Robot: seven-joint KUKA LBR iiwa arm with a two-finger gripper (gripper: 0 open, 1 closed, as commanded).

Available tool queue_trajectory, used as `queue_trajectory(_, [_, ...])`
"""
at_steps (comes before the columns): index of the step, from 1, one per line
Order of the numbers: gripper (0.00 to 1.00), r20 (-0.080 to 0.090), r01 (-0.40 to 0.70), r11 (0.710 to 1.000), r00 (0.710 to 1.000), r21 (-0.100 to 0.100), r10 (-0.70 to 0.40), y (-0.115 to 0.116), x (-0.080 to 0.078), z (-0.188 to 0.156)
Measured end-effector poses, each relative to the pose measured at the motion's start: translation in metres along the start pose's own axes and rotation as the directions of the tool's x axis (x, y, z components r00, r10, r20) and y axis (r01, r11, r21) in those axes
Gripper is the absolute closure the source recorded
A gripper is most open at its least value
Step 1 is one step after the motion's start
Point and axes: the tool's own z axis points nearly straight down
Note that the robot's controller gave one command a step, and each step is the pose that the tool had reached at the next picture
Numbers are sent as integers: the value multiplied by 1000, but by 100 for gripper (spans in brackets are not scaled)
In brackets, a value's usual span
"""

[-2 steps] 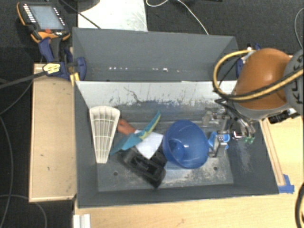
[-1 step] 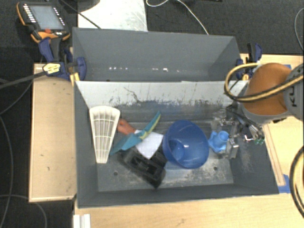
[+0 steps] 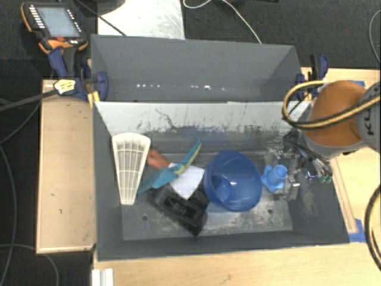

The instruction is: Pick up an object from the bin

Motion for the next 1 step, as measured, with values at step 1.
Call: queue_trajectory(1, [0, 4, -12, 1000, 1000, 2, 12, 0, -5, -1])
